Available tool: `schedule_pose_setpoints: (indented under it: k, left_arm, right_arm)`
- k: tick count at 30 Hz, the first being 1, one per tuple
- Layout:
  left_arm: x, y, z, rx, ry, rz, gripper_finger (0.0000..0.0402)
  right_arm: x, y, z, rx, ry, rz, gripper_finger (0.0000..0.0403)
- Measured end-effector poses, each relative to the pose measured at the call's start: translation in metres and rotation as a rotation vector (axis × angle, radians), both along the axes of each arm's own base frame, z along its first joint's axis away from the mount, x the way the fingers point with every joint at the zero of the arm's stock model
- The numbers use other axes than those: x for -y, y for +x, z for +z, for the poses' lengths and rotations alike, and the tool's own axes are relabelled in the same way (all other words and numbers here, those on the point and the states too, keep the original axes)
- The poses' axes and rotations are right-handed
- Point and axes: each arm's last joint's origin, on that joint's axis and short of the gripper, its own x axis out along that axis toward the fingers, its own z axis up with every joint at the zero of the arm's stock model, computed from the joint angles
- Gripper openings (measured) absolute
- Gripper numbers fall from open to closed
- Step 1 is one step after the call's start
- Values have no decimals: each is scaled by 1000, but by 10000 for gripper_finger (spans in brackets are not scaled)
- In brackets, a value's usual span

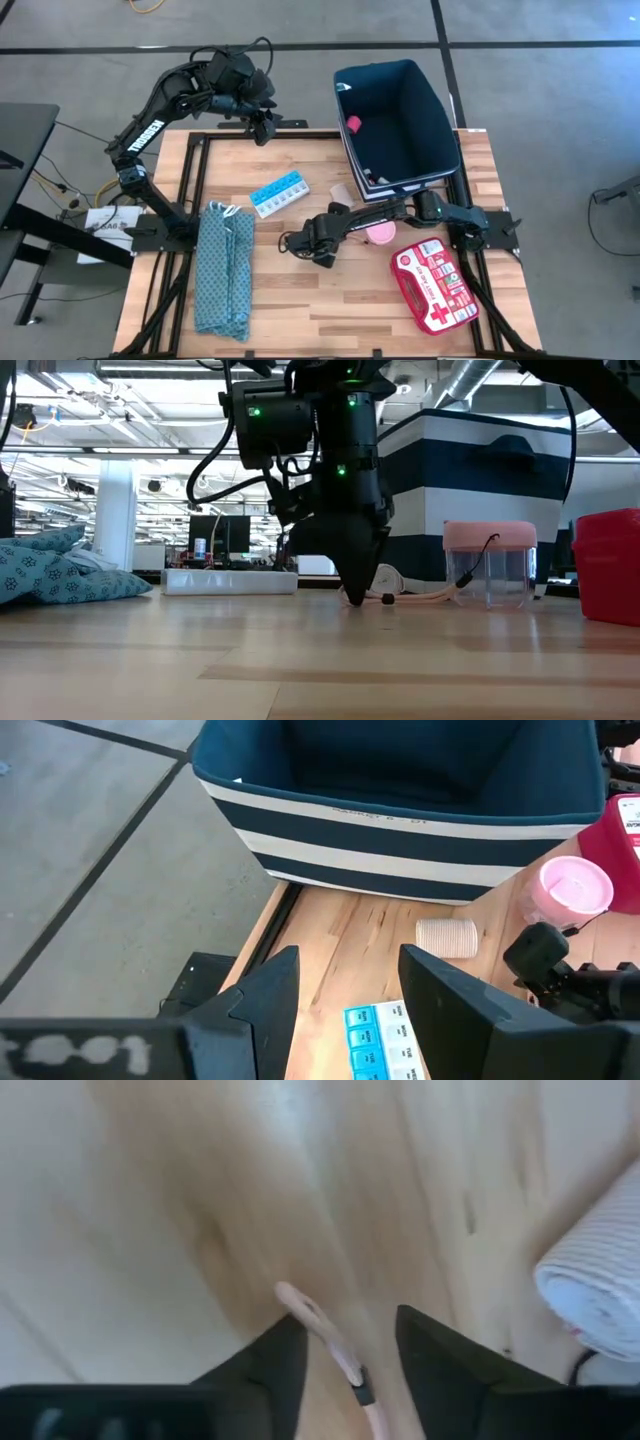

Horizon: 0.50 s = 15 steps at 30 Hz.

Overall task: Pick & place medical supplies in basket/bin
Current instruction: Put the pink container into the blue bin

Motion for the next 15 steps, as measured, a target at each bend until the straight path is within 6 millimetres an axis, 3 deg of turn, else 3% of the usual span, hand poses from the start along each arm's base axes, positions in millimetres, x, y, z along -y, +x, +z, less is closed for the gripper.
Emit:
schedule_pose_setpoints:
  k: [8,15]
  left_arm:
    - [0,0,0,-2,3,3,164]
    - [0,0,0,-5,9,-1,164]
  right_arm:
    - [-5,0,-1,2,49,6,14]
    - [-30,0,16,15,53,70,6]
